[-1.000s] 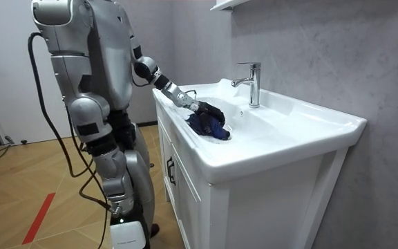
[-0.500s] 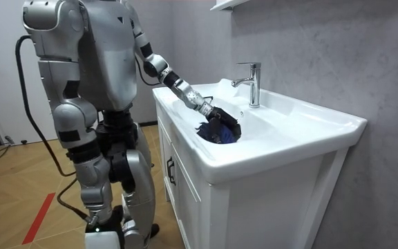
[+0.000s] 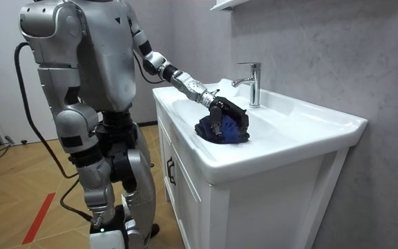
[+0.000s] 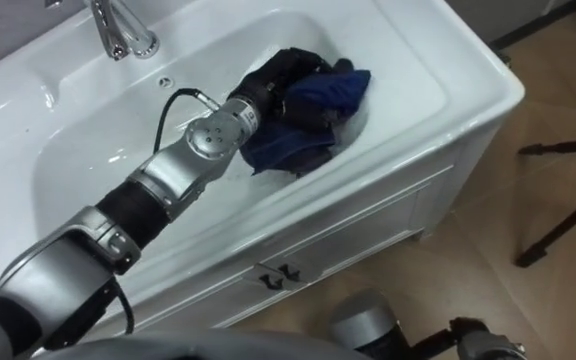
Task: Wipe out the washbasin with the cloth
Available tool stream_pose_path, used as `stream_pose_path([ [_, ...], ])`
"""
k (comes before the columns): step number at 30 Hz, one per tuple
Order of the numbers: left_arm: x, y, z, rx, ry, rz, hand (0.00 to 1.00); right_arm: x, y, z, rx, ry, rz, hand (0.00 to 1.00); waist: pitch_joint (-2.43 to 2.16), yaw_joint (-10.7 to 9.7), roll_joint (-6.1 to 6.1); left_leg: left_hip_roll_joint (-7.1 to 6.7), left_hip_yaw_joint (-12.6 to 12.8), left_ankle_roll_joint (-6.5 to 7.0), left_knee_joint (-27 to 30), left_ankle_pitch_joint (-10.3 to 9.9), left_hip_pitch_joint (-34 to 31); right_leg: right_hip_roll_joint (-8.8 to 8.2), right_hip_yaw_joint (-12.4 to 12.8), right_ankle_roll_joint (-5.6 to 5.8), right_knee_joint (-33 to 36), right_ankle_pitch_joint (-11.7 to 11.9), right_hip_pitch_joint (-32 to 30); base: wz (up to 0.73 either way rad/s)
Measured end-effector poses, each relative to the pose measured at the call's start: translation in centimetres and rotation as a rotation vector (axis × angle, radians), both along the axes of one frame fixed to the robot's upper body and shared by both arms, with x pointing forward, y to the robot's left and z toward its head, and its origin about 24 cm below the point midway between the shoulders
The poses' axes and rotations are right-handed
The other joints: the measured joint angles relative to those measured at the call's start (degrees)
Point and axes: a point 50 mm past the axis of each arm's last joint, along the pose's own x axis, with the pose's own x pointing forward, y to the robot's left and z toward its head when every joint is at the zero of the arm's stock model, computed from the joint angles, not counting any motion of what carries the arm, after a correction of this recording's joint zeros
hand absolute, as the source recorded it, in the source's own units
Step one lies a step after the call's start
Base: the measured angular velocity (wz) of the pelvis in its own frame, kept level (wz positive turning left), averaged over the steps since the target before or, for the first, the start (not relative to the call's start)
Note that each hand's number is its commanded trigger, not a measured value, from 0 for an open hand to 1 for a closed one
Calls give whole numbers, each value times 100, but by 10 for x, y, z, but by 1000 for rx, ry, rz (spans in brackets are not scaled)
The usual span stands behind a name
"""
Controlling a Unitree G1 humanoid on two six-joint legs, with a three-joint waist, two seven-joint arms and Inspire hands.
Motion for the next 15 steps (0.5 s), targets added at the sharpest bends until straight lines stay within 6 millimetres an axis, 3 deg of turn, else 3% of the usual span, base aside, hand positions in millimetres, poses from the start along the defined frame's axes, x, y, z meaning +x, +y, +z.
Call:
stream_pose_path([
  [5,-1,-9,15,-59,-39,-35,100,-1,-4,1,-19,2,-2,0,13,-8,23,6,-25,37,0,-26,14,5,-6,9,16,-4,17,0],
  [10,-13,-47,35,-106,-84,-199,100,-2,-5,2,-22,4,3,0,22,-120,32,9,2,38,-10,-28,58,11,39,5,24,-6,22,-6],
  [15,-15,-53,38,-93,-101,-239,100,-7,-4,1,-11,14,3,0,80,-252,4,22,14,38,0,-27,165,38,187,-27,69,-30,36,-20],
])
